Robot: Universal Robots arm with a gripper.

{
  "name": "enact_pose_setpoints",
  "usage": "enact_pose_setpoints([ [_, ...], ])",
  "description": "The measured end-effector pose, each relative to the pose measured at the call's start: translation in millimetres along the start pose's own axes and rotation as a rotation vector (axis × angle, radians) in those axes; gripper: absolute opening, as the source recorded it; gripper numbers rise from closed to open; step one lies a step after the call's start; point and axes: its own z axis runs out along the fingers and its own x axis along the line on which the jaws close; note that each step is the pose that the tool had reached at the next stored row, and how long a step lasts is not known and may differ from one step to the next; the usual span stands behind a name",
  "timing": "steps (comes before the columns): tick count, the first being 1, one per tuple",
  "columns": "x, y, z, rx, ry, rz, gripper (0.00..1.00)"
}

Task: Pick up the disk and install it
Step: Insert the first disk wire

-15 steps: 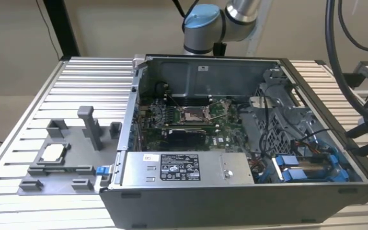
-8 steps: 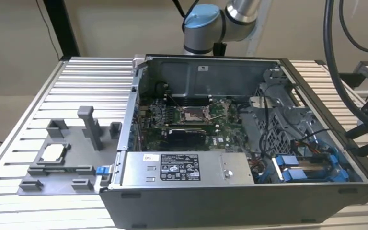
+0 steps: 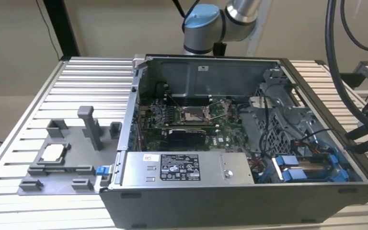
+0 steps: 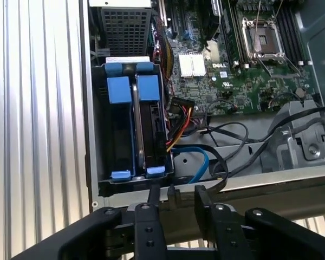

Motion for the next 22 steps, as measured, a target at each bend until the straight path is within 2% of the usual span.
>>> enact_pose_setpoints([
  [1,1.1,-0.2,-0.3,-0.0015,-0.0093,-0.003,1.00],
  [2,2.2,-0.3,-0.7,-0.0027,-0.0160,-0.005,1.00],
  [6,10.7,-1.3,-2.4,-0.0056,-0.0339,-0.010,1.00],
  [9,16.1,-2.1,-2.9,-0.0083,-0.0497,-0.014,1.00],
  [11,16.8,-2.8,-1.5,-0.0097,-0.0594,-0.017,1.00],
  [14,17.7,-3.3,0.3,-0.0118,-0.0787,-0.022,1.00],
  [15,17.9,-3.5,0.7,-0.0121,-0.0822,-0.023,1.00],
  [19,18.8,-3.8,1.5,-0.0125,-0.0850,-0.023,1.00],
  [22,19.8,-4.3,2.6,-0.0134,-0.0916,-0.025,1.00],
])
